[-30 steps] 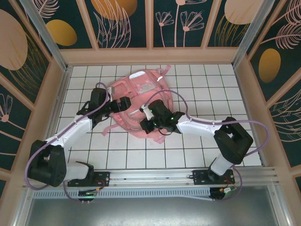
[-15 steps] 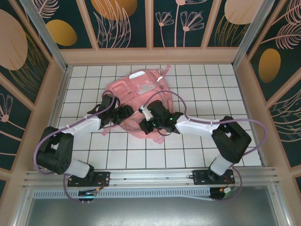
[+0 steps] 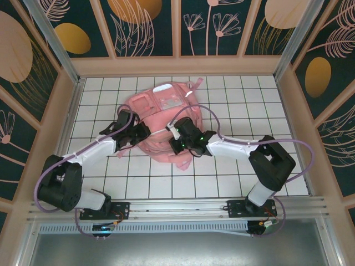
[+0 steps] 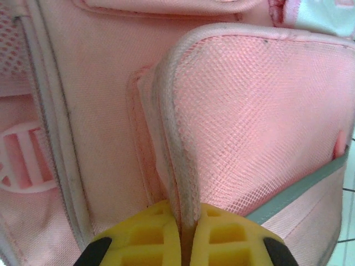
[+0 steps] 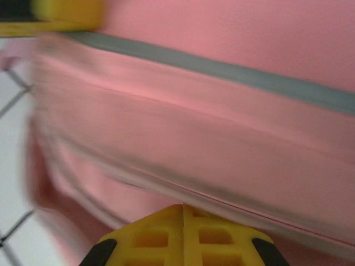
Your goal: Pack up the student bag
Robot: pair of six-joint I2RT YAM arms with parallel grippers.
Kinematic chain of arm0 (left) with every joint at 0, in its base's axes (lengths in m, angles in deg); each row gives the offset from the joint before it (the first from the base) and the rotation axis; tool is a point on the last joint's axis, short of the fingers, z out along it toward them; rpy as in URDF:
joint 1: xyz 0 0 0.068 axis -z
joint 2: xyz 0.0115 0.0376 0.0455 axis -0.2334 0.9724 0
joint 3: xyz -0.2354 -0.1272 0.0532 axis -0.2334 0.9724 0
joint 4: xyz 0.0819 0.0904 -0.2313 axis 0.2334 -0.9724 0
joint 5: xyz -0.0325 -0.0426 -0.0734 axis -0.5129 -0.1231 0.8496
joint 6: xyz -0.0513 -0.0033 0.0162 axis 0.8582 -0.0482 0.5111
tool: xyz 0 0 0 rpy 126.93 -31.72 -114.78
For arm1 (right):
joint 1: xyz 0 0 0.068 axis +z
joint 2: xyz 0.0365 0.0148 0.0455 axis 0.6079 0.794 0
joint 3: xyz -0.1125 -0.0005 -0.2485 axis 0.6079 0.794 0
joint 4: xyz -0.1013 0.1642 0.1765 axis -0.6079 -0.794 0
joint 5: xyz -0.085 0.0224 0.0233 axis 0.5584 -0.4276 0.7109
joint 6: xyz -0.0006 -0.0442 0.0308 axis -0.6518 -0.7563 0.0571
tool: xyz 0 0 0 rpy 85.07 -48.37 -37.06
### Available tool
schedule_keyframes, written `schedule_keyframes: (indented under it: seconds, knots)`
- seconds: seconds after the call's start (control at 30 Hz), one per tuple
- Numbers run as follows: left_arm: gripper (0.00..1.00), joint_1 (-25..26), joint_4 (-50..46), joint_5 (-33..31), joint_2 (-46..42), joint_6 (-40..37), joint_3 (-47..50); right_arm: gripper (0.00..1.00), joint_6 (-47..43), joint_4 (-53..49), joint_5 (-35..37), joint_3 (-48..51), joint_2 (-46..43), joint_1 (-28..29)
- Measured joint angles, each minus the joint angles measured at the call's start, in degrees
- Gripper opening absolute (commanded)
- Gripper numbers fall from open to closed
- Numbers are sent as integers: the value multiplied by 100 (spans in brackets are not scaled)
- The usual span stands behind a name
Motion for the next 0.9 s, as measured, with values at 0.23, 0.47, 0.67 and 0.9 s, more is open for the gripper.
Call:
schedule_keyframes:
  seconds: [0.23,0.47,0.67,0.9]
  knots:
    - [0,-227,-461,-52,-52,-431,0,0,-129,-111,304,269,-76,-586]
    - [0,-262,-404,249,-63,48,39,52,-210,-83,-678,291,-450,-125]
    - [0,-264,-354,636,-197,804,162,73,-339,-229,-1606,-232,-101,59]
    - [0,-302,-358,726,-483,1451,195,67,-498,-326,-1421,-348,105,142]
